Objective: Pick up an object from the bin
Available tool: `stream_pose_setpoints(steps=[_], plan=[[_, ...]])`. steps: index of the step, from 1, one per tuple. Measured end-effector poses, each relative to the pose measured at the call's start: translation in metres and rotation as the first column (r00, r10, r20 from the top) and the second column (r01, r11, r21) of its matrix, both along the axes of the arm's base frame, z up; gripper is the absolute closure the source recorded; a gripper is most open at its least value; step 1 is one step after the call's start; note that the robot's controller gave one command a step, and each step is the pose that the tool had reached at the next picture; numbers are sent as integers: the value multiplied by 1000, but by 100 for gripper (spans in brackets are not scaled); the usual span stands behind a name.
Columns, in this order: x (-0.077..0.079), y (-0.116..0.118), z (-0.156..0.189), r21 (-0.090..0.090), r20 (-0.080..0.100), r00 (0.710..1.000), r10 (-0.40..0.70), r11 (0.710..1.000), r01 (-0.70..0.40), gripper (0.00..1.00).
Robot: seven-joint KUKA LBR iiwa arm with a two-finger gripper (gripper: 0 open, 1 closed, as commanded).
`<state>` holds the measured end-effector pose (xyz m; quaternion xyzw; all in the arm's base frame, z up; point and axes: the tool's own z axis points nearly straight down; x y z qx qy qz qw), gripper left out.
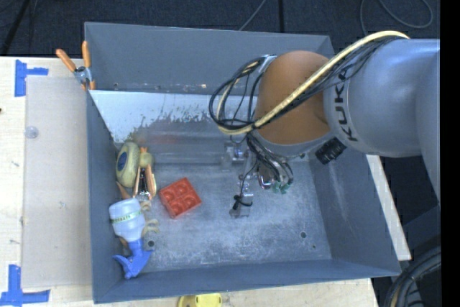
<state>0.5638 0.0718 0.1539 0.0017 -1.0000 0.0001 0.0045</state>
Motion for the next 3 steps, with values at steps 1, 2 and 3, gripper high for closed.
stream_pose_setpoints(steps=[1,2,3], plan=[[2,0,4,0,7,1000,-2,1000,2,0],[-11,34,-20,-1,7,999,45,999,-45,0],[10,63,-31,2,1,1000,3,1000,-3,0]])
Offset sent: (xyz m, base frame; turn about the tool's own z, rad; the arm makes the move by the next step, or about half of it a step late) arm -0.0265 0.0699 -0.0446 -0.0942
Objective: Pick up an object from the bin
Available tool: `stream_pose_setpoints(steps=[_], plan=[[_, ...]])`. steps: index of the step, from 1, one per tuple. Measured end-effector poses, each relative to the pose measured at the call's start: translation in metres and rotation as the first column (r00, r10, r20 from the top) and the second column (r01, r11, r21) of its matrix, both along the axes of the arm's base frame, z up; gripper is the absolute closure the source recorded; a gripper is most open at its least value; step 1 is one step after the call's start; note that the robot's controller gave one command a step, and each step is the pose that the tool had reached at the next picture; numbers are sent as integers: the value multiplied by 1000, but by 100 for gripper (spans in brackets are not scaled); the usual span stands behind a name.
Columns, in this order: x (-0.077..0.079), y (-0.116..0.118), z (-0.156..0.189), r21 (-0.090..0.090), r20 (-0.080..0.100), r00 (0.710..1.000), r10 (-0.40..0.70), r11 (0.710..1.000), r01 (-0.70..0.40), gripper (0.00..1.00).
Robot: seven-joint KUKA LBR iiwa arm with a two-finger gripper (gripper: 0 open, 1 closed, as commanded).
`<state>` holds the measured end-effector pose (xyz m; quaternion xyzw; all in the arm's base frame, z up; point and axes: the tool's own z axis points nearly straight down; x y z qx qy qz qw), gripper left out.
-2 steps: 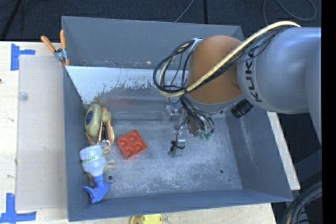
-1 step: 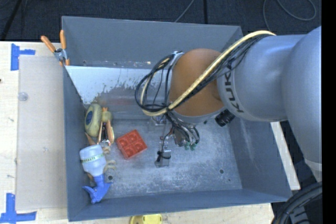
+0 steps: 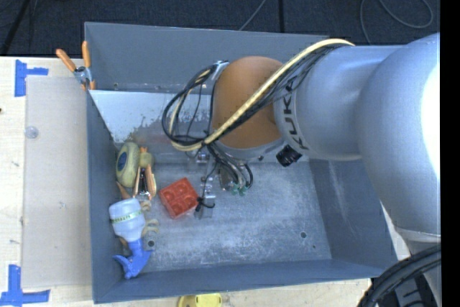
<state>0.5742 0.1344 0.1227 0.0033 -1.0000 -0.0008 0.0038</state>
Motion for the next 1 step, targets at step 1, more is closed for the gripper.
stream_pose_setpoints(steps=[1], plan=[[16,11,-10,-1,10,997,-81,997,81,0]])
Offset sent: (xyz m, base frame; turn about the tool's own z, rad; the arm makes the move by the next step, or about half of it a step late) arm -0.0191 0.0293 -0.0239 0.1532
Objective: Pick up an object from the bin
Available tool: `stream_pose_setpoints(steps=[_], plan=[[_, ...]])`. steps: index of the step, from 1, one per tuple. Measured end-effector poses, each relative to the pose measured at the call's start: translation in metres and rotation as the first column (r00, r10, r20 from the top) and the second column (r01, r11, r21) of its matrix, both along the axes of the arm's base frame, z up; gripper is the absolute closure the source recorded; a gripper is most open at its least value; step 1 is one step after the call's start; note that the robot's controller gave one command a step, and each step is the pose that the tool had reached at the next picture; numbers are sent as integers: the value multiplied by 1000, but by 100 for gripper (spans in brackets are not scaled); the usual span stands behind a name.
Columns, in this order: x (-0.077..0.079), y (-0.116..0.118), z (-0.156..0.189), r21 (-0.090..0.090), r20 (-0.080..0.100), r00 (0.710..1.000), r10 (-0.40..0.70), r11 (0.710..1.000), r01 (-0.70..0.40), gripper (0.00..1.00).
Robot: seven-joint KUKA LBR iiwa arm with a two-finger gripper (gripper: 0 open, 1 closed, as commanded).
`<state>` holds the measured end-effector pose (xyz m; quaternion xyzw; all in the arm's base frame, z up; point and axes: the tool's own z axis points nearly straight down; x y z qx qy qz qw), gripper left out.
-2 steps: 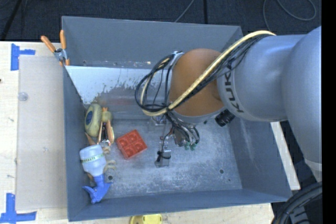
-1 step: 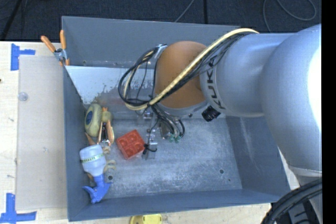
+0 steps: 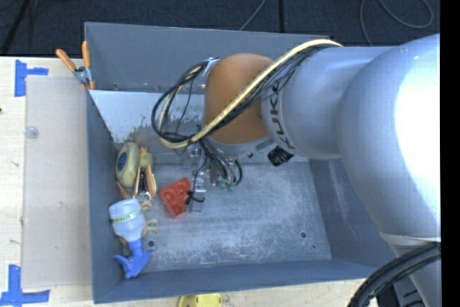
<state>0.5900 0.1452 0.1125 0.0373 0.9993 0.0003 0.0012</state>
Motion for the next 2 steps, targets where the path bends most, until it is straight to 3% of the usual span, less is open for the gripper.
stream_pose_setpoints(steps=[1,2], plan=[[-20,9,-8,0,-10,1000,12,1000,-12,0],[-26,4,9,0,-1,993,-116,993,116,100]])
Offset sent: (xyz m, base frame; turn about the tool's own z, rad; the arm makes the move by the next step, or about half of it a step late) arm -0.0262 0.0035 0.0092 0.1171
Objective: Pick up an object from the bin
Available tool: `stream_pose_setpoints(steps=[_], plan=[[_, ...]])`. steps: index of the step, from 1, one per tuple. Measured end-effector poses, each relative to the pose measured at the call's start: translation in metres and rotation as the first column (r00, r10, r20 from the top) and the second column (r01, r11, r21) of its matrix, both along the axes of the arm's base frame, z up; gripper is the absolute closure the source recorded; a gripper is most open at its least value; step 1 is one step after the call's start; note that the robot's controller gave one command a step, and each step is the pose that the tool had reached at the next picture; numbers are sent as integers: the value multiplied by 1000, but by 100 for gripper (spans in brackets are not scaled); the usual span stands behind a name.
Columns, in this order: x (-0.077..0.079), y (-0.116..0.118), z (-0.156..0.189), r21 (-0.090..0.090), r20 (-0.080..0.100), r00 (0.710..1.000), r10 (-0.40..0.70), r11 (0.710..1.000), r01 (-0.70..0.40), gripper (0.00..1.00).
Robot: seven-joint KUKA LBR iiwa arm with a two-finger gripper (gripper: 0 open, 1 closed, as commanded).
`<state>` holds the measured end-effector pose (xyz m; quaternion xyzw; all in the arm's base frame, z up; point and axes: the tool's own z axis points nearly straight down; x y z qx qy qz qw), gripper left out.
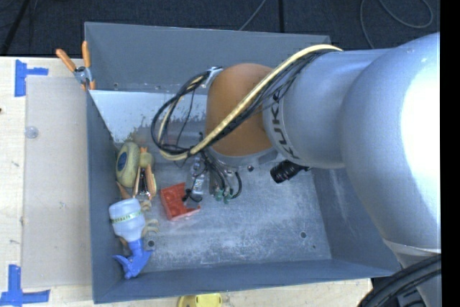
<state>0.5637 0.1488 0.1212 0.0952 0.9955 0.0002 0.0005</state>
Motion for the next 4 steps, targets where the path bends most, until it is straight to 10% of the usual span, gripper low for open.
stream_pose_setpoints(steps=[1,2,3,4], plan=[[0,0,0,0,0,1000,-1,1000,1,0],[0,0,0,0,0,1000,-1,1000,1,0],[-25,26,-18,-1,-2,999,42,999,-42,100],[-25,26,-18,0,-2,999,41,999,-41,100]])
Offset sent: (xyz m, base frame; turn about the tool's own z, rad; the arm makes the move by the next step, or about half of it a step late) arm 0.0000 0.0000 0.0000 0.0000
